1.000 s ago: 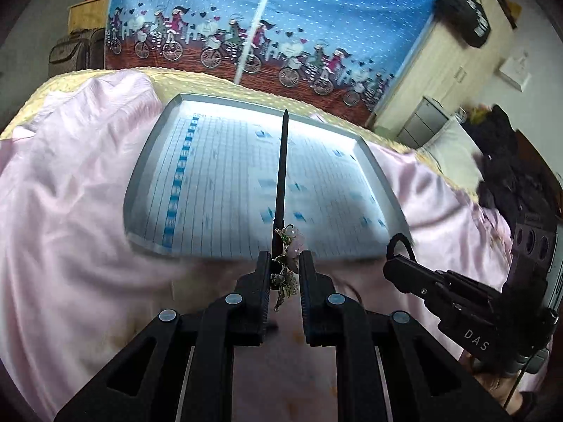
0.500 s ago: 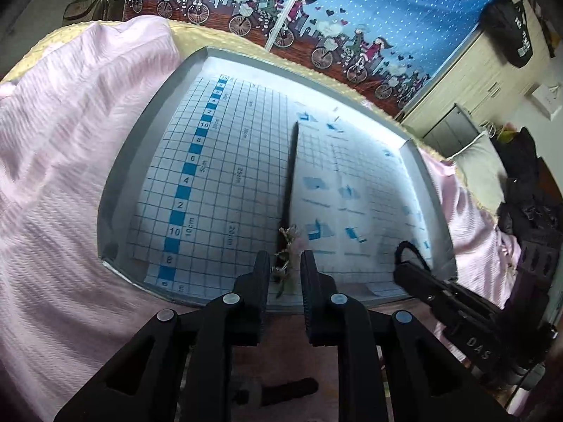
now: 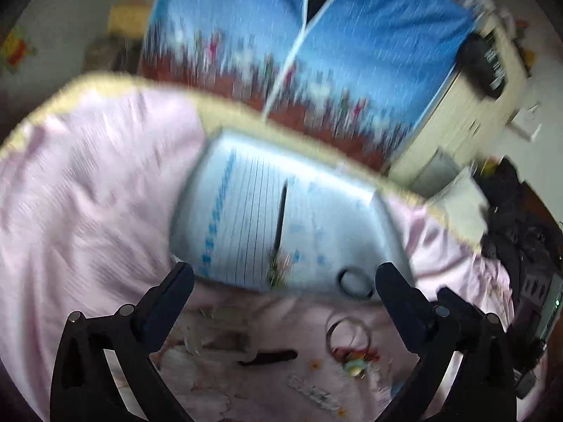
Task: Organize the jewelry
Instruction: 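Release the hair tie into the tray with the right tool while the left tool withdraws, then grasp the light-blue watch band with the right tool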
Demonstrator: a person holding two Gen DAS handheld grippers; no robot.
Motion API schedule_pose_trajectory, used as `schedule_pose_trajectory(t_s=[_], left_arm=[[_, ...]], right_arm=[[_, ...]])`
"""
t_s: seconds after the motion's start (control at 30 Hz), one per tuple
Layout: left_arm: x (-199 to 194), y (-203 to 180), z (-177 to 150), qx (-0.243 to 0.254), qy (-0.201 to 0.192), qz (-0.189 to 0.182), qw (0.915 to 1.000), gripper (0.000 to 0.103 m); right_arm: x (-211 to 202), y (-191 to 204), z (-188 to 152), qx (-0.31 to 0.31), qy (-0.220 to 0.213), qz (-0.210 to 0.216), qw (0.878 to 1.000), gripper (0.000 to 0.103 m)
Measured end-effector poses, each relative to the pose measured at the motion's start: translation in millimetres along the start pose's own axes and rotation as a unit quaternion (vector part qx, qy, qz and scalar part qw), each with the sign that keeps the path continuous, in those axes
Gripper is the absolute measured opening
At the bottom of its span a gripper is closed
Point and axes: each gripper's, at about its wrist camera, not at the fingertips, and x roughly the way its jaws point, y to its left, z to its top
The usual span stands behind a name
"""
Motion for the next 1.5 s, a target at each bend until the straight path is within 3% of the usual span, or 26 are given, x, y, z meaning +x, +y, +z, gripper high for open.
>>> schedule_pose_trajectory(t_s=[0.1, 0.2, 0.37, 0.57, 0.97, 1.23, 1.5], left_arm=[[-40.9, -15.3, -8.4, 0.037, -0.060, -0.001, 0.9975, 0.101], [-73.8, -23.8, -25.6, 0.053, -0.093, -0.002, 0.9943, 0.101], [-111.6, -37.5, -57.1, 0.086, -0.102, 0.001, 0.9911, 0.101], [-143.0, -56.2, -106.9, 0.140, -0.103, 0.032, 0.9843, 0.101], [-144.3, -57.6, -154.7, 0.123, -0.031, 0.047, 0.9907, 0.101], [-132.5, -56.4, -161.0, 0.121, 0.009, 0.060, 0.9908, 0.101], [-89.0, -50.0, -141.4, 0.123, 0.109, 0.038, 0.9857, 0.101]], right_arm=[[-34.1, 15.7, -6.0, -0.021, -0.044, -0.003, 0.999, 0.103], [-67.9, 31.5, -20.9, -0.043, -0.082, -0.018, 0.996, 0.103], [-111.6, 52.4, -51.2, -0.072, -0.120, -0.050, 0.989, 0.103], [-148.2, 59.8, -85.3, -0.055, -0.126, -0.068, 0.988, 0.103], [-177.9, 49.1, -128.2, 0.013, -0.086, -0.092, 0.992, 0.103], [-143.5, 32.0, -137.6, 0.052, 0.018, -0.129, 0.990, 0.103], [-115.7, -1.2, -123.1, 0.093, 0.110, -0.106, 0.984, 0.103]])
